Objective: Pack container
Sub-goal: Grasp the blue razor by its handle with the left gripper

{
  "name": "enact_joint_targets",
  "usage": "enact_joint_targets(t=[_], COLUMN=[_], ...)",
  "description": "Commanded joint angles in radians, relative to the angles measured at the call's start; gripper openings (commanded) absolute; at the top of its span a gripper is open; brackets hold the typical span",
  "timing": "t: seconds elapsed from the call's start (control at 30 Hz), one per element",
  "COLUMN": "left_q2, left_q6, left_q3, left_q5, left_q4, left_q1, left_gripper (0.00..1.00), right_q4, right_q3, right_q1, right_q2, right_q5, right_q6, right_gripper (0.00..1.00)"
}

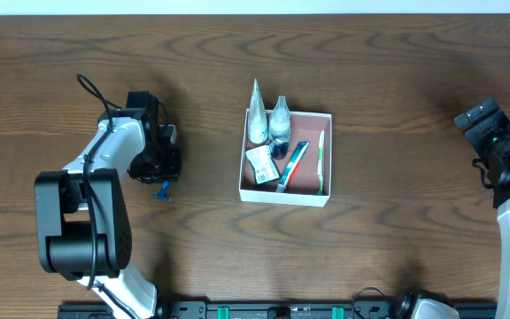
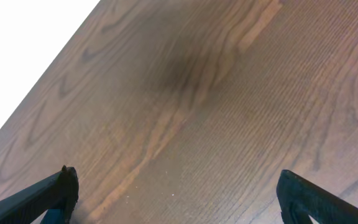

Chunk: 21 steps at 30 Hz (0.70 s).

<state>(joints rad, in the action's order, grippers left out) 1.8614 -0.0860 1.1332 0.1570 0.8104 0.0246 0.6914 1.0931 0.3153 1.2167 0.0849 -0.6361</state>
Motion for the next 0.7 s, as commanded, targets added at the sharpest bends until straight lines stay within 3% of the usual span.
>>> enact_joint_targets(t=[0.0, 0.5, 0.57, 0.63, 0.67], left_q2=[0.011, 0.011, 0.011, 0.011, 0.011], left_q6=[-0.003, -0.003, -0.003, -0.003, -0.003], left_q3=[-0.017, -0.111, -0.111, -0.111, -0.109], left_q5=[0.019, 0.015, 0.015, 0.015, 0.015], left_q4=[0.006, -0.092, -0.096, -0.098, -0.098], left_q1=[0.002, 0.002, 0.002, 0.002, 0.002], left_gripper=[0.31, 0.28, 0.22, 0.06, 0.06], right_q4=[0.001, 0.001, 0.001, 0.001, 0.001], right_q3=[0.006, 0.006, 0.006, 0.006, 0.006], right_q1=[0.005, 0.005, 0.005, 0.005, 0.005], right_q2=[0.0, 0.0, 0.0, 0.0, 0.0], right_q5=[0.004, 0.005, 0.004, 0.005, 0.005], right_q6=[-0.006, -0.006, -0.006, -0.006, -0.006], right_gripper=[0.99, 0.99, 0.99, 0.99, 0.99])
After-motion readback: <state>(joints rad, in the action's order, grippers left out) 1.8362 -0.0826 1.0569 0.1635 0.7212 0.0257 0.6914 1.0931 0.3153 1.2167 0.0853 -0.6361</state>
